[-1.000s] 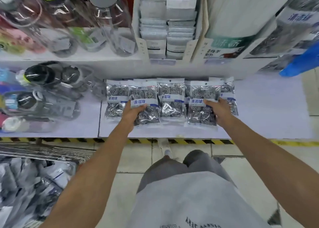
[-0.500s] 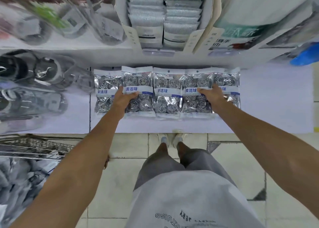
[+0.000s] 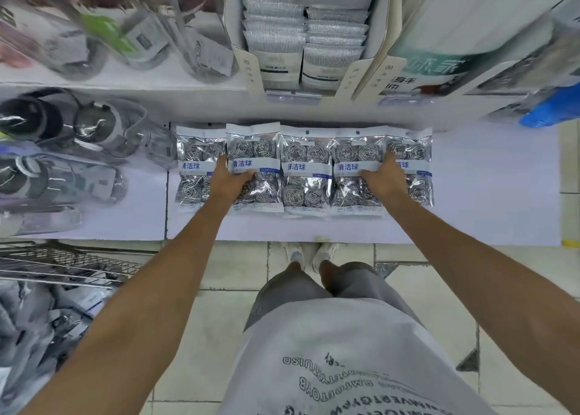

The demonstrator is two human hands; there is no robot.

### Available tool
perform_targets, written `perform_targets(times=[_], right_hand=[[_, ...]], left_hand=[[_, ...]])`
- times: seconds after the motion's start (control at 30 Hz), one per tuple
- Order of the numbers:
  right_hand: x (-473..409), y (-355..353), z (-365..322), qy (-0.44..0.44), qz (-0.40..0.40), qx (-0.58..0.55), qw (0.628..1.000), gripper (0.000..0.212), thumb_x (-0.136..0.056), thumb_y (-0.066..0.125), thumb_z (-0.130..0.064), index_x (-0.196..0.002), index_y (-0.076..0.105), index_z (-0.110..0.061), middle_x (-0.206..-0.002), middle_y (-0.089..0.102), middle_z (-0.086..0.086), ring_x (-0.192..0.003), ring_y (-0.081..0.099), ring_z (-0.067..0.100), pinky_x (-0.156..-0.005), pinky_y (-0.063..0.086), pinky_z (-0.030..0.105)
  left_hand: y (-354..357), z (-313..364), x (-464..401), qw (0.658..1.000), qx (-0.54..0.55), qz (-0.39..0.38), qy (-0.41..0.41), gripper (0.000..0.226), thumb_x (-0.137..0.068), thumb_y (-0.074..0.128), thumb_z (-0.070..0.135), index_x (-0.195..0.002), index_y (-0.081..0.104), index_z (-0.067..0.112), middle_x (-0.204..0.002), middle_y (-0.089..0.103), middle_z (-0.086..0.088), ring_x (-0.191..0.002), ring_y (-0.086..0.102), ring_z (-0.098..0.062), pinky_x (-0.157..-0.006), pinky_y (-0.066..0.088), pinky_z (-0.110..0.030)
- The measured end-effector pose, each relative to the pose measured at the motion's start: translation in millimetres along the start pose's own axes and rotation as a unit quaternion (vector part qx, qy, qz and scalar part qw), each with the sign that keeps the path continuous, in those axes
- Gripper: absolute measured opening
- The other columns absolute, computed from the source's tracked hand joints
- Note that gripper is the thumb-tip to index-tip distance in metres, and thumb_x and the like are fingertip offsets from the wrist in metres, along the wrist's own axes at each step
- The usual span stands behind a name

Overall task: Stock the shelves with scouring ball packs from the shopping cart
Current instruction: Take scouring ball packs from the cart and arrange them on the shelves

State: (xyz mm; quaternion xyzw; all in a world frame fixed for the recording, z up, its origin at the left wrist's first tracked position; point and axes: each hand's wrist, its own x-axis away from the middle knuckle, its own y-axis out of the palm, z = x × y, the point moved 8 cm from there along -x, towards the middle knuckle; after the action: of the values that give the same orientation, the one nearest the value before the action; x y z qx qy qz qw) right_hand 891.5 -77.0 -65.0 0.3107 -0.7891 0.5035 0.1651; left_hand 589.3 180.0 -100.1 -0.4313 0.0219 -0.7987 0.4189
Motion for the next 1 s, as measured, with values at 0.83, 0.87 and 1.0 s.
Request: perform_targets(times=[0.83, 0.87, 1.0], right_hand=[[256.7, 128.8, -140.9, -0.548, -0.176, 0.311, 0.756, 0.060, -0.108, 0.045, -0.045, -0.160, 0.034, -0.017, -0.159, 0.045, 0.011, -0.141, 0.046, 0.030, -0.109, 0.042, 0.040], [272.6, 139.1, -141.2, -0.563, -0.182, 0.311, 0.744, 0.061, -0.108, 0.043, -0.047, -0.160, 0.034, -0.017, -0.159, 0.045, 0.011, -0.142, 0.046, 0.030, -0.110, 0.041, 0.040], [337.7, 179.1, -141.2, -0.616, -0.212, 0.300, 0.697, 0.058, -0.108, 0.039, -0.051, -0.156, 0.042, -0.018, -0.151, 0.054, 0.006, -0.138, 0.050, 0.026, -0.108, 0.044, 0.040]], left_hand=[[-83.3, -128.6, 286.5, 0.925, -0.228, 0.301, 0.045, 0.043, -0.108, 0.045, 0.043, -0.134, 0.056, 0.011, -0.123, 0.060, -0.011, -0.112, 0.060, -0.031, -0.091, 0.050, -0.041], [-85.4, -146.2, 302.5, 0.924, -0.215, 0.315, 0.028, 0.042, -0.108, 0.045, 0.042, -0.134, 0.057, 0.012, -0.123, 0.061, -0.010, -0.112, 0.060, -0.031, -0.092, 0.049, -0.041], [-96.1, -217.6, 365.1, 0.914, -0.164, 0.369, -0.043, 0.043, -0.105, 0.050, 0.039, -0.138, 0.057, 0.012, -0.129, 0.061, -0.010, -0.120, 0.058, -0.030, -0.100, 0.048, -0.043]])
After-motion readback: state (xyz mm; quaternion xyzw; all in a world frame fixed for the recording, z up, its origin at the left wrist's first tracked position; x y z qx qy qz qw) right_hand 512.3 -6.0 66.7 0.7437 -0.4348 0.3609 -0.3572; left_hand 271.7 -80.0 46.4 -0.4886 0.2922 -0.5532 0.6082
